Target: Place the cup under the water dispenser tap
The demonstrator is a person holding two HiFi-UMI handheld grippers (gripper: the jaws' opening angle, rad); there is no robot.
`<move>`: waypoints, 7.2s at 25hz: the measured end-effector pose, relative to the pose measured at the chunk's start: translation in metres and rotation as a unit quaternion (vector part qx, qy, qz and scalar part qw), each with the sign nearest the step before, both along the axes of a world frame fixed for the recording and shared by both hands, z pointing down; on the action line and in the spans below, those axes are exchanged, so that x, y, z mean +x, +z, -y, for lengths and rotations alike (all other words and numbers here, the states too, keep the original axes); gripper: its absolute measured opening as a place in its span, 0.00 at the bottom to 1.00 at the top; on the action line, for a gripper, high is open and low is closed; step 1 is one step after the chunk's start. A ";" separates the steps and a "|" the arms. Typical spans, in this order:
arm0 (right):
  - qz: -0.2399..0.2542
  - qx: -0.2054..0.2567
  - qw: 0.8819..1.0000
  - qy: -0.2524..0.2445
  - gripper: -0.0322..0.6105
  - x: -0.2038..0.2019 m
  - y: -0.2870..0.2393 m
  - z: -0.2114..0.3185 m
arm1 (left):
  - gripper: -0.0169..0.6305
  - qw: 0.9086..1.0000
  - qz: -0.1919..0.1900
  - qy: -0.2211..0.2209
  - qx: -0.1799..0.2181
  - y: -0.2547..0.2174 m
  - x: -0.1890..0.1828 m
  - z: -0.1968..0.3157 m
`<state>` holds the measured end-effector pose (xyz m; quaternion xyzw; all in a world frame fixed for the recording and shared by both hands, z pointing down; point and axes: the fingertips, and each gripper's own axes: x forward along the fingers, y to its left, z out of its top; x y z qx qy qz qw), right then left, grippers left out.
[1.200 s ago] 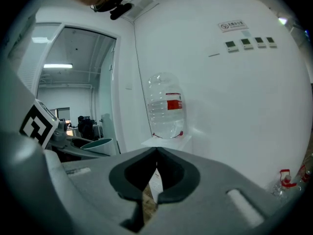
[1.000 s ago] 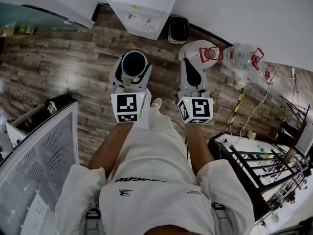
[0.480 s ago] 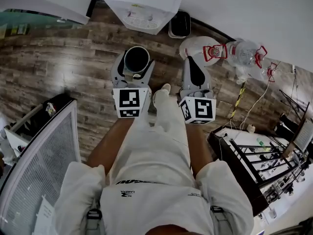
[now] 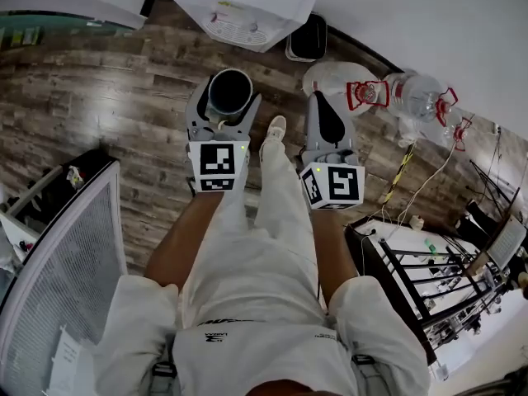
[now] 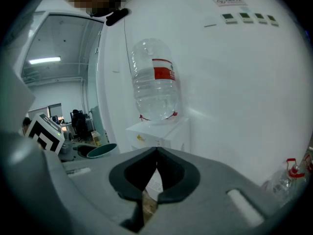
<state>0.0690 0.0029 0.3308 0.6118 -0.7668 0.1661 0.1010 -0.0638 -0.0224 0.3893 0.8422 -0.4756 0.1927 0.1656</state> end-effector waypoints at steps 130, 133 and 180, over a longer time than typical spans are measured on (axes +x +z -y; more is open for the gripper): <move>0.019 0.011 0.998 -0.066 0.05 0.011 0.031 0.034 | 0.57 0.997 0.000 -0.067 -0.026 0.133 0.034 0.084; 0.019 0.016 0.997 -0.075 0.04 0.000 0.009 0.037 | 0.52 0.997 -0.007 -0.070 -0.018 0.095 0.031 0.076; 0.054 0.111 0.958 -0.259 0.05 -0.154 -0.254 0.006 | 0.02 0.965 -0.031 -0.171 0.195 -0.312 -0.077 -0.030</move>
